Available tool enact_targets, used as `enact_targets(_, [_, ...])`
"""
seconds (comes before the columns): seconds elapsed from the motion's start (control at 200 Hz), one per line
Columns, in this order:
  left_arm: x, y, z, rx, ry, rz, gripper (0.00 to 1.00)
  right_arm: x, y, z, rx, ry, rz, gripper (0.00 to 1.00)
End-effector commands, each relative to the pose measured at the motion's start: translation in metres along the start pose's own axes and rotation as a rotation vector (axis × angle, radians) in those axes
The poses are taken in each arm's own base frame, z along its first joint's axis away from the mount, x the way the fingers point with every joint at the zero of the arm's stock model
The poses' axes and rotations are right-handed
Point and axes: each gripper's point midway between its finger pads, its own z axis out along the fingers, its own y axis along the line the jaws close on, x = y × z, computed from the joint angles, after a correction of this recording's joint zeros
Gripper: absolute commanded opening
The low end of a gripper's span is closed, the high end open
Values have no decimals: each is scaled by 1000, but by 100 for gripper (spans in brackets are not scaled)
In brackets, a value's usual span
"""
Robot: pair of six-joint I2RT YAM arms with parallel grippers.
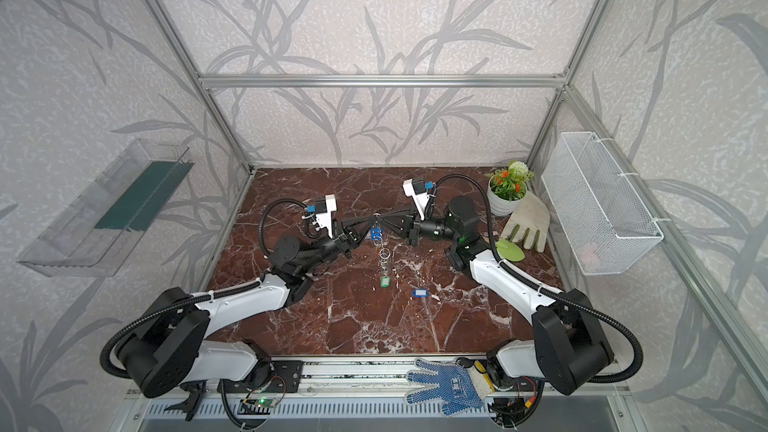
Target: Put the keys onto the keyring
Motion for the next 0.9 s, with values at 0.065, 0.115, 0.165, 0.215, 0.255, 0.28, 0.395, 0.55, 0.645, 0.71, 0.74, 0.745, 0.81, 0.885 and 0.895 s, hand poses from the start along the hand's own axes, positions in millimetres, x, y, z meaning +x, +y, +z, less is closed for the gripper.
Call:
enact_targets(0.065, [-29, -16, 6, 48, -78, 49, 0, -4, 21, 4, -88, 6, -48, 0])
enact_targets(0.115, [-29, -16, 6, 49, -74, 41, 0, -5, 21, 3, -87, 5, -49, 0])
enact_targets(0.165, [-30, -16, 4, 51, -70, 31, 0, -5, 22, 3, -85, 5, -55, 0])
enact_targets(0.215, [-31, -17, 2, 52, -64, 18, 0, -5, 22, 3, -81, 5, -66, 0])
enact_targets(0.255, [-33, -18, -1, 52, -56, 9, 5, -6, 22, 3, -77, 9, -77, 0])
enact_targets(0.28, [-34, -19, -3, 49, -51, 5, 9, -7, 22, 2, -75, 7, -97, 0])
enact_targets(0.395, [-42, -17, -17, -11, -16, -4, 25, -4, 21, 0, -43, 34, -155, 0])
enact_targets(0.55, [-46, -17, -44, -150, 92, 58, 35, -2, 21, 0, -42, 56, -273, 0])
enact_targets(0.645, [-41, -24, -62, -211, 195, 163, 43, 3, 22, 0, -56, 79, -355, 0])
enact_targets(0.71, [-38, -26, -75, -260, 263, 244, 45, 7, 23, 1, -65, 89, -416, 0])
enact_targets(0.74, [-37, -25, -81, -284, 291, 284, 46, 9, 23, 0, -67, 92, -442, 0])
enact_targets(0.745, [-38, -25, -82, -287, 294, 291, 46, 9, 23, 0, -67, 93, -448, 0])
enact_targets(0.81, [-36, -27, -93, -310, 340, 385, 52, 19, 25, 0, -71, 109, -530, 0])
enact_targets(0.885, [-25, -35, -100, -245, 405, 518, 68, 30, 21, 0, -43, 142, -609, 0])
enact_targets(0.895, [-23, -36, -101, -236, 413, 532, 69, 31, 20, 0, -39, 147, -616, 0])
